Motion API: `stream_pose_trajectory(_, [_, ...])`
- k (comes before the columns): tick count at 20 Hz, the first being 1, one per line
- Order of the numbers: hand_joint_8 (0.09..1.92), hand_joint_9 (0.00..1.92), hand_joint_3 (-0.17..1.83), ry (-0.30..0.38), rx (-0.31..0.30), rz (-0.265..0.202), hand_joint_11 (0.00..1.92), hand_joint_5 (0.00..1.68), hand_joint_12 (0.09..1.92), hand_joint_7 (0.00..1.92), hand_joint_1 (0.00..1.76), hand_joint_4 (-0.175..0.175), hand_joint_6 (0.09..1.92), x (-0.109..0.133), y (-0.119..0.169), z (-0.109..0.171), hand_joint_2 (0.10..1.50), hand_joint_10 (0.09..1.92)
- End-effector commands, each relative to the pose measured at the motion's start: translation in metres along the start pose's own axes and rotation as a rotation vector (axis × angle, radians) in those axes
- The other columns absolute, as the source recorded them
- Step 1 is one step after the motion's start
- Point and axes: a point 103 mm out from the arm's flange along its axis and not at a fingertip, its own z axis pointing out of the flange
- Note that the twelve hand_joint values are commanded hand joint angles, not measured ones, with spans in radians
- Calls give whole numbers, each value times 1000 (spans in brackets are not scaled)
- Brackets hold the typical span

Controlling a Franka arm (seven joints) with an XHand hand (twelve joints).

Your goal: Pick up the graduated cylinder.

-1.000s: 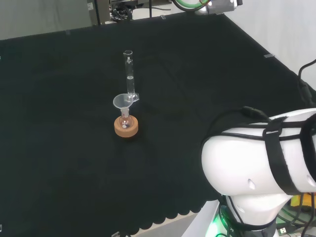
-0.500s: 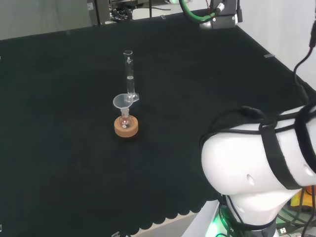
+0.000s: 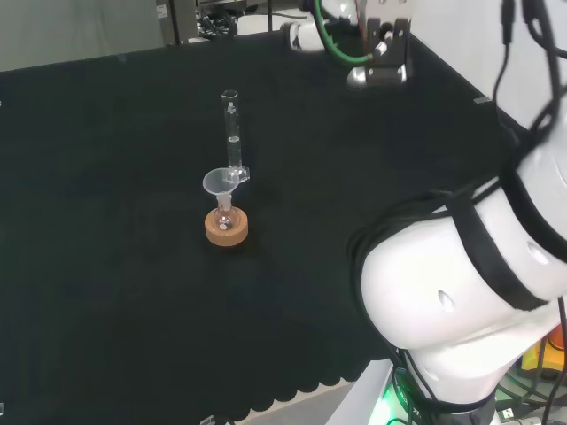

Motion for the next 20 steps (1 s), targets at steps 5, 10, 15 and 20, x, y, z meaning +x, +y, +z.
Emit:
stream_pose_trajectory(5, [700,372,262,154,5,-62,135,320,1387,230,296,-39,87,-7,63,88,1006,696])
stream_pose_trajectory(10, [684,298,254,190,23,-95,114,274,1381,146,316,-37,87,-5,73,112,992,678])
stream_pose_trajectory(15, [692,302,234,281,14,-131,104,259,1390,142,415,-37,87,-3,82,135,953,694])
stream_pose_trajectory(20, [703,324,228,310,22,-163,105,264,1393,161,498,-37,87,2,87,154,934,703])
